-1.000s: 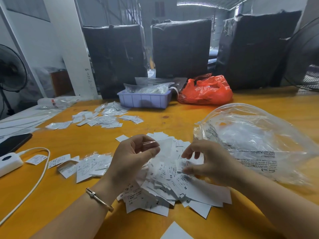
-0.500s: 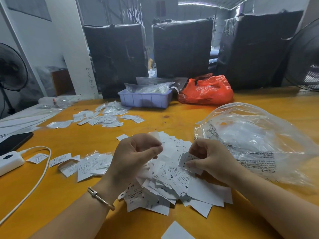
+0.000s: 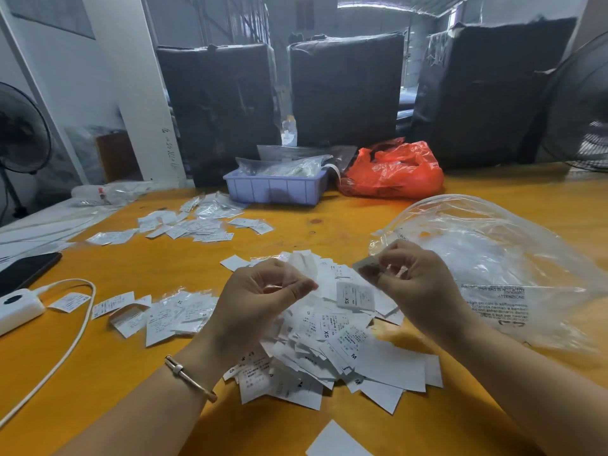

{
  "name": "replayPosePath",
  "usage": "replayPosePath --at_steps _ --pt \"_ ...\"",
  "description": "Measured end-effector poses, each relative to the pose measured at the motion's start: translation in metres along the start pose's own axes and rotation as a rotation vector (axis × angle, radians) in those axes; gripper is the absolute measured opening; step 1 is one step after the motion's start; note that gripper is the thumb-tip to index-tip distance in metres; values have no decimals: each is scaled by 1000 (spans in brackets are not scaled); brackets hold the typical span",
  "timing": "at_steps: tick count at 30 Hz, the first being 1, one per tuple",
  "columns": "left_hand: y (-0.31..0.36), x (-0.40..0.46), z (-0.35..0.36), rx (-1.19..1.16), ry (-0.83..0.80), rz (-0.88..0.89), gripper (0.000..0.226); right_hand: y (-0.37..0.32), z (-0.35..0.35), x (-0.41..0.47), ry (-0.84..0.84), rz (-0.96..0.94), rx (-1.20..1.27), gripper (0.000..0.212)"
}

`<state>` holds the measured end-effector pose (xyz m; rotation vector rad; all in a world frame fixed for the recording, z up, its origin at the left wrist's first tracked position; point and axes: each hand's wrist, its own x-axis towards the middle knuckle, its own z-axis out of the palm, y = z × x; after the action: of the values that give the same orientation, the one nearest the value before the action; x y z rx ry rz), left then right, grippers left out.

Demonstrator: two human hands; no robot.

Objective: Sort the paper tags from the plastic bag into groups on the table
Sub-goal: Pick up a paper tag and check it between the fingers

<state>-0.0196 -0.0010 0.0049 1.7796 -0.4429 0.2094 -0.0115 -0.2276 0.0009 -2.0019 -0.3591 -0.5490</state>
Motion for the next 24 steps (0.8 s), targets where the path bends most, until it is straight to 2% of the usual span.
replayPosePath --at_steps 2,5,14,17,19,21,22,24 --pt "1 0 0 -33 -7 -14 15 -3 -2 0 72 -49 -1 11" --pt "3 -1 -1 -36 -40 -13 22 -9 -6 -2 75 -60 80 8" --pt "9 -5 7 157 -218 82 23 -43 -15 -5 23 -25 586 10" --pt "10 -6 9 126 -243 71 15 -45 -16 -6 53 -62 546 15" --pt "11 -7 8 42 -243 41 13 -42 -15 -6 54 -92 472 35" --pt "12 -7 7 -12 -250 28 19 -39 -15 -6 47 -113 409 55" --pt "13 -7 7 -28 -256 28 20 -37 -15 -6 48 -115 386 57" --pt "14 -7 6 -53 -258 35 15 -37 -14 -6 56 -108 361 46"
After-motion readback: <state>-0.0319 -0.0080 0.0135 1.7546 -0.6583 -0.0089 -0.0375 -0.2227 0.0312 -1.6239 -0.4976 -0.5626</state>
